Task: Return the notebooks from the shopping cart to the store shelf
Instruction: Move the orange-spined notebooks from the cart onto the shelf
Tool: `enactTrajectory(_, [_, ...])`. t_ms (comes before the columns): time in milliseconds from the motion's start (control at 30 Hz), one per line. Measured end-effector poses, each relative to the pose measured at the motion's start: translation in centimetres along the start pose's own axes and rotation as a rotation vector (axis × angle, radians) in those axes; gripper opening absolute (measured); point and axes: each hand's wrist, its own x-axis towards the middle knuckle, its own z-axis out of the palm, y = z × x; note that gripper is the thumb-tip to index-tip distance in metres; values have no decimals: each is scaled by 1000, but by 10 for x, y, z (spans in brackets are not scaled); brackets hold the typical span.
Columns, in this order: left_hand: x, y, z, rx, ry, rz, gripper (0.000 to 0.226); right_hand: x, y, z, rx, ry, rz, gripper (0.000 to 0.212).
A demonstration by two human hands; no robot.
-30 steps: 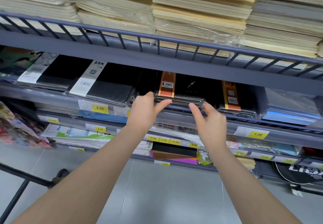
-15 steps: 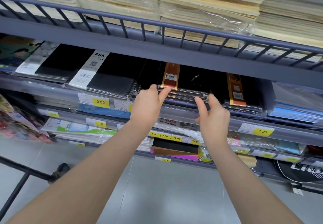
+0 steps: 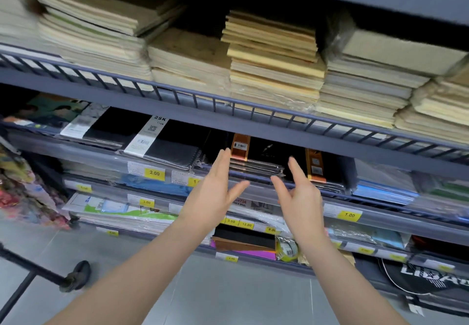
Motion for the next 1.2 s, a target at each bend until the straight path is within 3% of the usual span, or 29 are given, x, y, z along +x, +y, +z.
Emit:
enactTrajectory(267, [-23, -54, -71, 90, 178, -48, 67, -6, -63, 35, 47, -148, -164, 57])
enactTrajectory(467, [-21, -126, -109, 115, 256, -85, 79, -14, -102, 96, 27, -215, -127, 68])
enactTrajectory(567, [-4, -155, -121, 1, 184, -77, 84, -10, -112, 118, -23, -239, -37, 76])
enactTrajectory(667, [12, -168, -125, -64, 88, -33, 78, -4, -113, 131, -19, -212, 36, 77])
enactTrajectory(833, [19, -173, -120, -188, 73, -90, 69, -4, -104, 141, -15, -177, 76, 69])
enactTrajectory(1200, [43, -167, -104, -184, 196, -109, 60, 19, -107, 153, -45, 95, 49, 55])
